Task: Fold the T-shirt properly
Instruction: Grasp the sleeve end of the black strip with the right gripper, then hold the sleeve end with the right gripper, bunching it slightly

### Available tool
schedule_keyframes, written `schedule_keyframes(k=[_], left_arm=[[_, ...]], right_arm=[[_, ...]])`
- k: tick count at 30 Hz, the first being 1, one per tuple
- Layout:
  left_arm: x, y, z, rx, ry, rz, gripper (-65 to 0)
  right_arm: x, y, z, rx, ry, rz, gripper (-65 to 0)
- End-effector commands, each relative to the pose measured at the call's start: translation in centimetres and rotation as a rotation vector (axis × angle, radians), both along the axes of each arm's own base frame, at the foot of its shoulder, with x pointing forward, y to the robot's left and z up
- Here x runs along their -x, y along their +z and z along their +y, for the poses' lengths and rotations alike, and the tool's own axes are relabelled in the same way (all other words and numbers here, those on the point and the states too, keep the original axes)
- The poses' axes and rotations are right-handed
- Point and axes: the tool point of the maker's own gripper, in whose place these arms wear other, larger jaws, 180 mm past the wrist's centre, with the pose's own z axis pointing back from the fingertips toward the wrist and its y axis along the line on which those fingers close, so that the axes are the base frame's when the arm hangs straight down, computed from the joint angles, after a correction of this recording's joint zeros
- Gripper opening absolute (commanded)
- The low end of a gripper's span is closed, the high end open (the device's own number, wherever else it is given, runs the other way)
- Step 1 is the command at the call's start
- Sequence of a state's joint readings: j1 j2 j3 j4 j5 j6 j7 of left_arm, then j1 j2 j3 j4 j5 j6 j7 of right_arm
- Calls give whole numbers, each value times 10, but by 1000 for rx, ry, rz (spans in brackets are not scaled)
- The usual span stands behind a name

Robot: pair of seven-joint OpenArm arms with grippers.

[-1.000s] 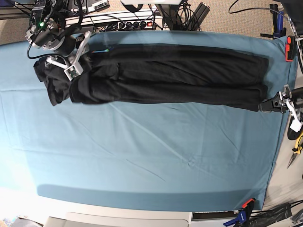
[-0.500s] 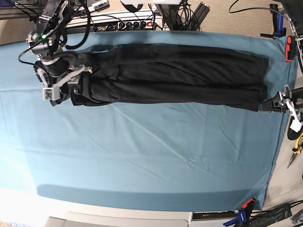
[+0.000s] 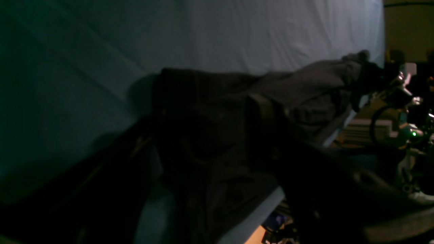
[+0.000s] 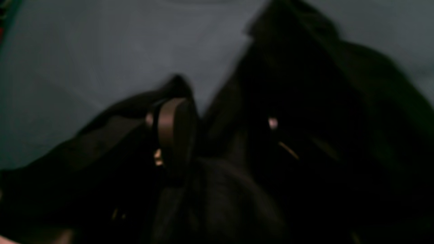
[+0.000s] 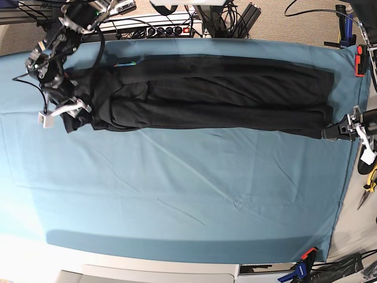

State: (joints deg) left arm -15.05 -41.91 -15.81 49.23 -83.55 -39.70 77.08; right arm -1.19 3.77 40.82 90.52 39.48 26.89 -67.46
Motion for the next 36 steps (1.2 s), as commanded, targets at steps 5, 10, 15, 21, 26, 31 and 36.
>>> schedule_keyframes(k=[5,10,15,21,26,31,36], left_arm=[[-11,19,10,-10,13,-58,-341],[-11,19,10,-10,13,-58,-341],[-11,19,10,-10,13,-58,-341],[-11,19,10,-10,13,-59,-341],[-11,19,10,-9,14,-59,-341],[-11,19,10,-10,14,-59,-341],[-11,19,10,-10,14,-59,-341]], right_arm=[[-12,25,3,13,50,-81,-361],[-12,39,4,62,82,-103,-361],[-12,42,4,72,85,-107,-361],[-5,36,4,76,85,-82,-361],[2,24,2,96,79,-30,-361],[-4,17,22,84,143,-11,-361],[-9,12,45,87,216,1,-361]])
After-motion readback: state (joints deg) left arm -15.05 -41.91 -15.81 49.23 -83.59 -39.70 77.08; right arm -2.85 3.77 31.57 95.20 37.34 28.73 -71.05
